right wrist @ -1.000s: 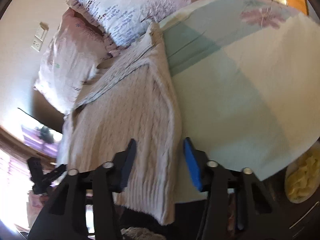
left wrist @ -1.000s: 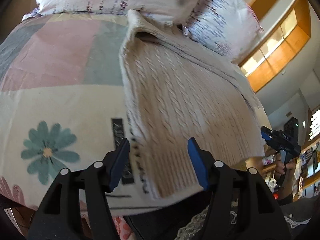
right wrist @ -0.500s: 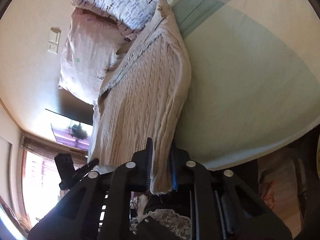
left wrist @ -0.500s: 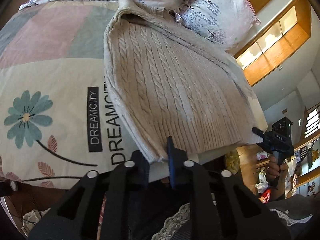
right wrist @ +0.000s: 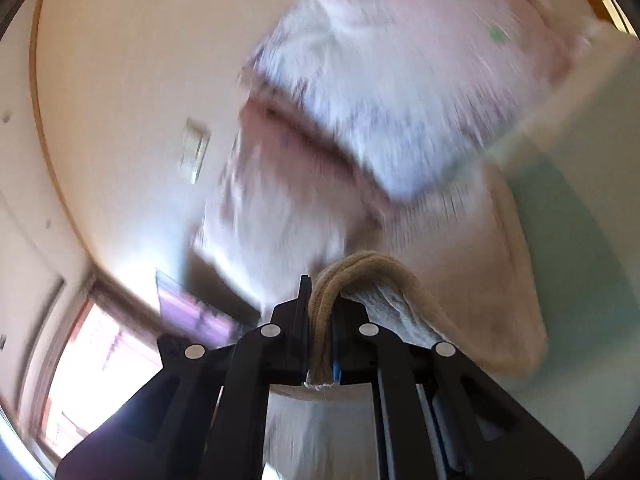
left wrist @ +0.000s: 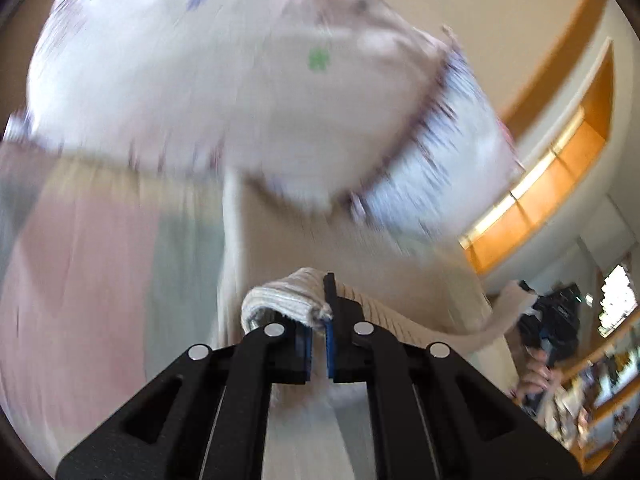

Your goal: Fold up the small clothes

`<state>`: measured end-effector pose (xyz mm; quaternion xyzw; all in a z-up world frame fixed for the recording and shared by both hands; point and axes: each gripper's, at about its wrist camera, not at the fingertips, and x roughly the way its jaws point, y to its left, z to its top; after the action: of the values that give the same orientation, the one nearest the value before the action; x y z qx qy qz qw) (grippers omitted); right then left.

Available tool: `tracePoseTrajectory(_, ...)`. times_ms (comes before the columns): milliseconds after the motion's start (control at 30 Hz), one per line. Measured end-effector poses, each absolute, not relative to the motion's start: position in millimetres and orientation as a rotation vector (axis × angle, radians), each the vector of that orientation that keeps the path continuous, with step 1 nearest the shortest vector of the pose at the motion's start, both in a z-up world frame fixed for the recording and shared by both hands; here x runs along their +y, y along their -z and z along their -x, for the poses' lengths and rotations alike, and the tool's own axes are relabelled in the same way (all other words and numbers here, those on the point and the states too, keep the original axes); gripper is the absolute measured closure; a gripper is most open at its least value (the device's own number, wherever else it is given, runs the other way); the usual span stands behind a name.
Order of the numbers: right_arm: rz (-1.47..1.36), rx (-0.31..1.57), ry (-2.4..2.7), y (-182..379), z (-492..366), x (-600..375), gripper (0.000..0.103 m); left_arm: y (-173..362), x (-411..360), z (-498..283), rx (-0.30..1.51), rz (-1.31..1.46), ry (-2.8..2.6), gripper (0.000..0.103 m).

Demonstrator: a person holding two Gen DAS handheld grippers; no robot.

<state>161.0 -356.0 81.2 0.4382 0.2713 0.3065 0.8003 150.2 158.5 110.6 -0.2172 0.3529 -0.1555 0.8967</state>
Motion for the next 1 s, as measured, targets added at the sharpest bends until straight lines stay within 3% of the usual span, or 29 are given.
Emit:
tracePoseTrajectory(100, -0.988, 0.608, -0.507, -62, -229, -345, 0.094, -104, 150, -223, 0.719, 0.428, 0.235, 0.093)
tracePoseTrajectory(167, -0.957, 0.724, -0.389, -38, -264, -334, 0.081, -88, 153, -258, 0.765, 0.456, 0.166, 0.059)
tracePoseTrajectory(233, -0.972, 0.859, -0.335, -14, -276, -329, 0.059, -79, 163, -268, 0.801, 0.487, 0.134, 0.049)
tracePoseTrajectory(267, -0.972, 0.869, -0.344, -11, -272, -330, 0.053, -77, 169, -263, 0.8, 0.499, 0.161, 0.041)
tracePoseTrajectory(333, -0.892, 0.803, -0.322, -19, -254, -336, 0.025, -74, 178, -250, 0.81, 0.487, 0.186, 0.029)
tracePoseTrajectory(400, -0.836, 0.751, -0.307, -26, -241, -341, 0.019, -64, 186, -237, 0.855, 0.504, 0.221, 0.03)
tracePoseTrajectory(500, -0.837, 0.748, -0.347, -31, -231, -344, 0.019, -42, 190, -230, 0.933, 0.567, 0.251, 0.03)
tracePoseTrajectory(633, -0.834, 0.768, -0.39, -28, -222, -345, 0.019, -11, 176, -237, 1.025, 0.585, 0.232, 0.042)
tracePoseTrajectory(667, -0.83, 0.771, -0.396, -27, -220, -347, 0.019, -8, 174, -236, 0.999, 0.606, 0.229, 0.047)
tracePoseTrajectory(767, -0.819, 0.769, -0.406, -26, -213, -352, 0.019, 0, 173, -239, 1.004, 0.757, 0.266, 0.083)
tracePoseTrajectory(1000, -0.756, 0.663, -0.328, -43, -189, -396, 0.019, -85, 90, -234, 0.833, 0.792, 0.519, 0.084)
